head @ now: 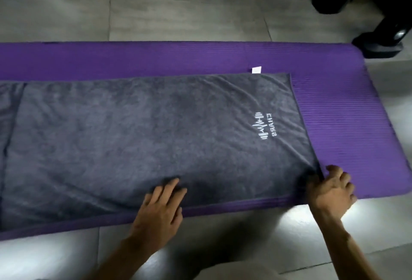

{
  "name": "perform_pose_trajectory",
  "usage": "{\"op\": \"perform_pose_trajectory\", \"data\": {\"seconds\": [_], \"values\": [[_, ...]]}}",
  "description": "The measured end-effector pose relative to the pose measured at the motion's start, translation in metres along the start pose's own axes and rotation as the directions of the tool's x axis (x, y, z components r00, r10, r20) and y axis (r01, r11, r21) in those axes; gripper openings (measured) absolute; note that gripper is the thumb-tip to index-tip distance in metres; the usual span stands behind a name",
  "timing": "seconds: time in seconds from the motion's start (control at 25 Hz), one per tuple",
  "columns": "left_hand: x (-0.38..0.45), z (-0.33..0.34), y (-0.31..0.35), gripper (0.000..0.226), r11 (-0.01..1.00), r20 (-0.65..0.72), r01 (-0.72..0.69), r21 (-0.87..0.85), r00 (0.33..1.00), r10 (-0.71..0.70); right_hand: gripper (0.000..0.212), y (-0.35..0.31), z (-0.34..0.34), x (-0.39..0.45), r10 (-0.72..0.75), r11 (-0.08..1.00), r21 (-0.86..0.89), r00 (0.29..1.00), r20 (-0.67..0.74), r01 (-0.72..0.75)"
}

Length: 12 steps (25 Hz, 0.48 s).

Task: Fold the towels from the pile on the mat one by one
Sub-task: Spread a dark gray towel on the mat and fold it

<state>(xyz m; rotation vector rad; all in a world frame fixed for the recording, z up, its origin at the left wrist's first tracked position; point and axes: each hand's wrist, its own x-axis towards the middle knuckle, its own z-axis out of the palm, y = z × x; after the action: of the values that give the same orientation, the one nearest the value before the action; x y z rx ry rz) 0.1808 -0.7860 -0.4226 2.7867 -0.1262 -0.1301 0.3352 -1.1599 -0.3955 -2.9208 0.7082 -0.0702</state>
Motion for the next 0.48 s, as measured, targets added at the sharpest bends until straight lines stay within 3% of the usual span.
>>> {"op": "perform_pose_trajectory", "data": {"seconds": [0.08, 0.16, 0.2, 0.28, 0.36, 0.48], "values": [[-0.02, 0.002, 0.003, 0.04, 0.996, 0.037, -0.072, -0.044, 0.997, 0.073, 0.042, -0.032, 0.011, -0.027, -0.279, 0.96, -0.031, 0.96, 0.004, 0.279], [-0.034, -0.004, -0.001, 0.03, 0.981, 0.022, -0.14, -0.132, 0.989, 0.144, 0.042, -0.085, 0.024, -0.068, -0.532, 0.846, 0.03, 0.843, 0.078, 0.532], [-0.036, -0.009, -0.009, 0.028, 0.982, -0.021, -0.077, -0.17, 0.997, 0.074, 0.041, -0.115, 0.028, -0.091, -0.638, 0.77, 0.09, 0.762, 0.115, 0.631], [-0.034, -0.018, -0.035, 0.038, 0.958, -0.071, 0.193, -0.211, 0.975, -0.212, 0.04, -0.171, 0.035, -0.131, -0.817, 0.576, 0.185, 0.558, 0.144, 0.796], [-0.05, -0.025, -0.066, 0.051, 0.902, -0.034, 0.42, -0.102, 0.904, -0.425, 0.035, -0.229, 0.044, -0.17, -0.939, 0.338, 0.223, 0.313, 0.14, 0.915], [-0.091, -0.024, -0.084, 0.046, 0.917, -0.038, 0.352, -0.185, 0.93, -0.365, 0.046, -0.313, 0.055, -0.219, -0.988, 0.06, 0.28, 0.018, 0.151, 0.958]]}}
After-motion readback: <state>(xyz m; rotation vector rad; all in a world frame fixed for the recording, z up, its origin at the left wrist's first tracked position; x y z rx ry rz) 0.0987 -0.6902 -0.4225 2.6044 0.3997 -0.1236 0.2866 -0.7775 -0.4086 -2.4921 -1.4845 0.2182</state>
